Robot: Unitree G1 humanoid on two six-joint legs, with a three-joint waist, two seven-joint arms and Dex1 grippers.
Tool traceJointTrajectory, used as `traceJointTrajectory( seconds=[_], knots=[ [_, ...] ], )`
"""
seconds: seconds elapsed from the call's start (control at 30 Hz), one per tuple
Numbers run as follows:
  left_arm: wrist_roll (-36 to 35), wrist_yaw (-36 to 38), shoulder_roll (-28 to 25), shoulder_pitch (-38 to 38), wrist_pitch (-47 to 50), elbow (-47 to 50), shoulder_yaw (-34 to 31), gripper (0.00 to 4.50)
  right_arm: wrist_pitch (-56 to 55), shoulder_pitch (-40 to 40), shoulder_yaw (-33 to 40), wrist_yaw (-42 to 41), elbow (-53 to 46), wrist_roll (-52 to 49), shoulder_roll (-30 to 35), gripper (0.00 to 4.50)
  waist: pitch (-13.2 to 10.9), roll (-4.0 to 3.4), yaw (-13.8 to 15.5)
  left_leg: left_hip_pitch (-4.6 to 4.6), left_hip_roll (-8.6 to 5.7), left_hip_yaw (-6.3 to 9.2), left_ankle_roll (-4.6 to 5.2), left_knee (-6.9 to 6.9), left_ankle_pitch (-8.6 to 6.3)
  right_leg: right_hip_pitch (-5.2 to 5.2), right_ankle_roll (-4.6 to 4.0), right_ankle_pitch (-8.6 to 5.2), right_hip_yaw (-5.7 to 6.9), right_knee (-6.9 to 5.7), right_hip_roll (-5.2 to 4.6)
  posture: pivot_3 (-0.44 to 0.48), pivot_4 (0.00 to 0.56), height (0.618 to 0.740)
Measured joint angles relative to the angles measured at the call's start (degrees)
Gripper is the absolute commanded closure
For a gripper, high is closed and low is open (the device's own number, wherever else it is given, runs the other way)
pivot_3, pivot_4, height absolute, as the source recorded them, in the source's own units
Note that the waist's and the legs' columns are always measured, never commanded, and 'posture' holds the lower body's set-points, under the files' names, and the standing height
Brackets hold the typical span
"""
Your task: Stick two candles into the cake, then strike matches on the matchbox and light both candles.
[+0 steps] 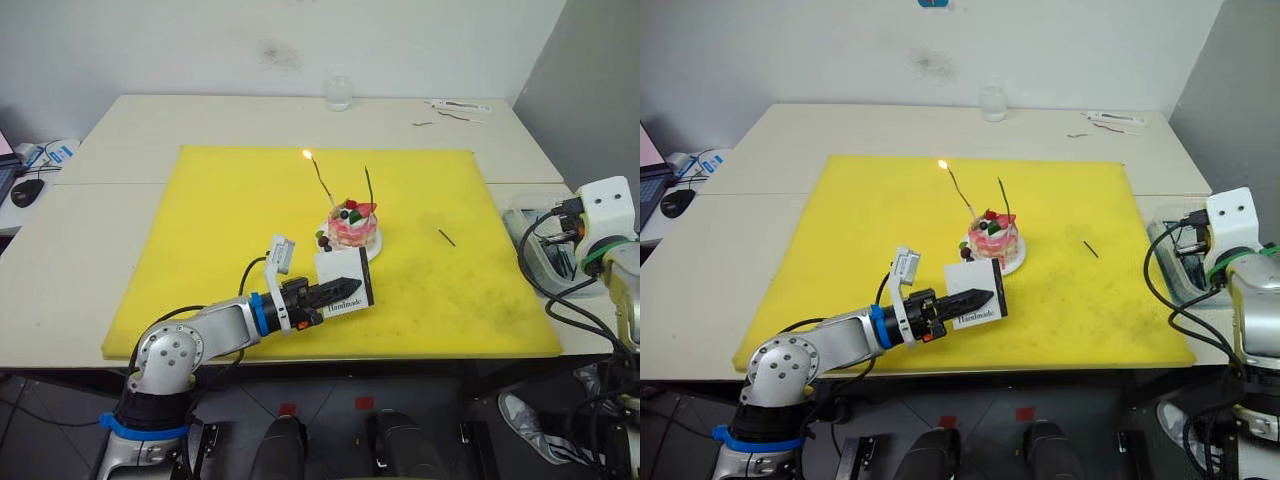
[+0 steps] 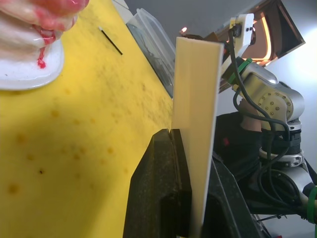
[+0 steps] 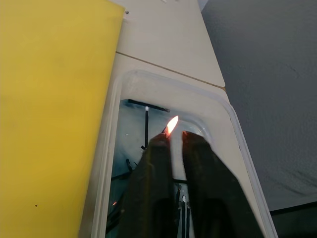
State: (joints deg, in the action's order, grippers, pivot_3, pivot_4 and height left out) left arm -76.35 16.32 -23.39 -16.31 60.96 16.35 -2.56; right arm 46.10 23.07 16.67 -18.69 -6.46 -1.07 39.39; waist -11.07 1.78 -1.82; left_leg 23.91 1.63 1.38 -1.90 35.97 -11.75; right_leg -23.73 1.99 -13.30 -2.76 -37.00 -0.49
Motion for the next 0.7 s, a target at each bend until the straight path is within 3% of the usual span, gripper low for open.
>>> traceJointTrajectory(
  seconds=[0.27, 0.3, 0.43, 0.7],
  knots=[
    [0.0, -0.6, 0.4, 0.5, 0.0, 1.0, -0.1, 4.5, 0.1, 0.8, 0.0, 2.1, 0.0, -0.2, -0.5, 0.22, 0.0, 0.0, 0.0, 0.0, 0.0, 0.0, 0.0, -0.01, 0.0, 0.0, 0.0, 0.0, -0.01, 0.0, 0.0, 0.0, 0.15, 0.74],
    [0.0, -0.6, 0.5, 0.6, 0.0, 1.1, -0.1, 4.5, -0.3, 0.9, 0.0, 2.3, 0.1, -0.2, -0.9, 0.06, 0.0, 0.0, 0.0, 0.0, 0.0, 0.0, 0.0, -0.01, 0.0, 0.0, 0.0, 0.0, -0.01, 0.0, 0.01, 0.0, 0.15, 0.74],
    [0.0, -0.7, 0.7, 0.8, 0.0, 1.2, -0.1, 4.5, -4.5, 2.9, -0.6, 0.2, 0.0, -3.9, -6.5, 0.06, 0.0, 0.0, -0.3, -0.05, 0.07, 0.01, 0.0, 0.0, 0.0, 0.0, 0.0, 0.01, -0.02, -0.04, 0.1, 0.0, 0.15, 0.74],
    [0.0, -0.7, 1.0, 0.8, 0.0, 1.3, -0.1, 4.5, -6.2, 4.6, -9.8, -7.8, 4.1, -9.8, -13.0, 0.06, 0.0, 0.0, 0.2, 0.03, 0.02, 0.05, 0.0, 0.0, 0.0, 0.02, 0.01, 0.01, 0.02, 0.01, 0.05, 0.0, 0.15, 0.74]
  ],
)
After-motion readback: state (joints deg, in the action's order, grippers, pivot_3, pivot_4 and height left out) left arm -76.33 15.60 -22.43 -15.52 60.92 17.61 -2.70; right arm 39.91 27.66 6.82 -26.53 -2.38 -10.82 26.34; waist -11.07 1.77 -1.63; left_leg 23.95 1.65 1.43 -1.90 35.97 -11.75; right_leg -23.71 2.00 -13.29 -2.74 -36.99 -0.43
